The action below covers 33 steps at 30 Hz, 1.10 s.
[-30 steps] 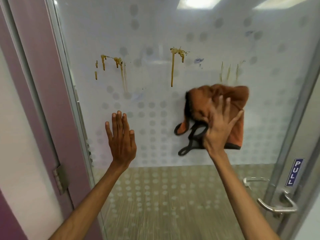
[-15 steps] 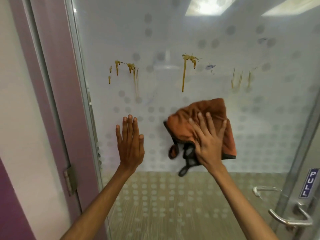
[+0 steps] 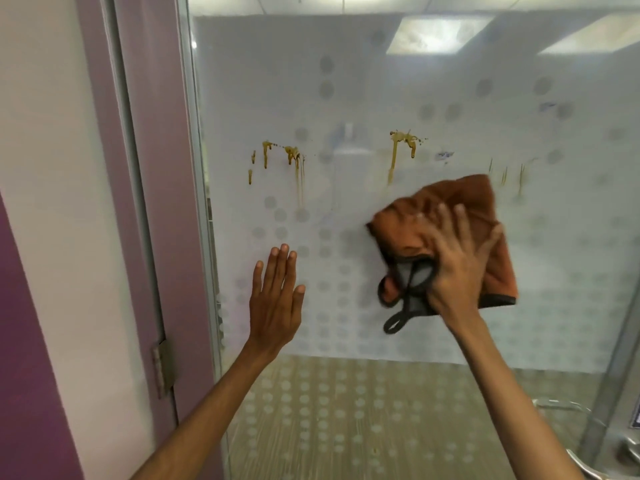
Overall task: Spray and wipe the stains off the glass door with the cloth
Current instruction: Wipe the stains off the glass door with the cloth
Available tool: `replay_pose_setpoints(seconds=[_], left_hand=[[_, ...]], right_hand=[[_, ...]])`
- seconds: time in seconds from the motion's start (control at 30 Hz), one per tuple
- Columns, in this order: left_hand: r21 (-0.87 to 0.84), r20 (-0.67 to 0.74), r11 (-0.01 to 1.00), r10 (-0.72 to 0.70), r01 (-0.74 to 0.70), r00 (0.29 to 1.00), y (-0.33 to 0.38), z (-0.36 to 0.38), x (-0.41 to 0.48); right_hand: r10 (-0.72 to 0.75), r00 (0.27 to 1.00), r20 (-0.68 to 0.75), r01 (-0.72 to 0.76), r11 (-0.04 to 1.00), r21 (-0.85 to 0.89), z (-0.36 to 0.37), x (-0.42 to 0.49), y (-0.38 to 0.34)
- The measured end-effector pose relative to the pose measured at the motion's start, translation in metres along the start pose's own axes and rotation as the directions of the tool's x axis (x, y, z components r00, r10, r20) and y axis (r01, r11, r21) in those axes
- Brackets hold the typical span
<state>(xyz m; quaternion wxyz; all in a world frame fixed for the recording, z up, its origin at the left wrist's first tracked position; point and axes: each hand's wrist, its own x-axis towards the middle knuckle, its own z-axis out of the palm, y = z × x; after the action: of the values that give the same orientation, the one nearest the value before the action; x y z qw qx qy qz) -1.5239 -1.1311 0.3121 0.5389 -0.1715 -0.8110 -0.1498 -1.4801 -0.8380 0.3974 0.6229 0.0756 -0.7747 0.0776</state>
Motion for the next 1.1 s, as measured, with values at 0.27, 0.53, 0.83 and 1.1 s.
replay_pose_setpoints(seconds=[0.27,0.53,0.83,1.1], left_hand=[[0.006,-0.007,1.000,0.004,-0.004,1.000,0.000,0.003,0.000],[-0.004,0.014,1.000,0.030,-0.030,0.999,-0.006,-0.008,0.003],[-0.033,0.001,0.999,-0.040,0.040,0.999,-0.012,-0.016,0.003],[-0.033,-0.053,0.997,-0.071,0.069,0.996,-0.049,-0.033,0.009]], right_hand=[[0.068,0.988,-0.138,-0.041,0.980,0.194,0.006,0.085,-0.062],[-0.092,0.993,-0.078,0.104,0.981,0.164,-0.011,0.116,-0.033],[-0.348,0.936,0.047,0.339,0.931,0.139,0.010,0.070,-0.077],[-0.048,0.997,-0.063,0.059,0.980,0.189,0.012,0.151,-0.134]])
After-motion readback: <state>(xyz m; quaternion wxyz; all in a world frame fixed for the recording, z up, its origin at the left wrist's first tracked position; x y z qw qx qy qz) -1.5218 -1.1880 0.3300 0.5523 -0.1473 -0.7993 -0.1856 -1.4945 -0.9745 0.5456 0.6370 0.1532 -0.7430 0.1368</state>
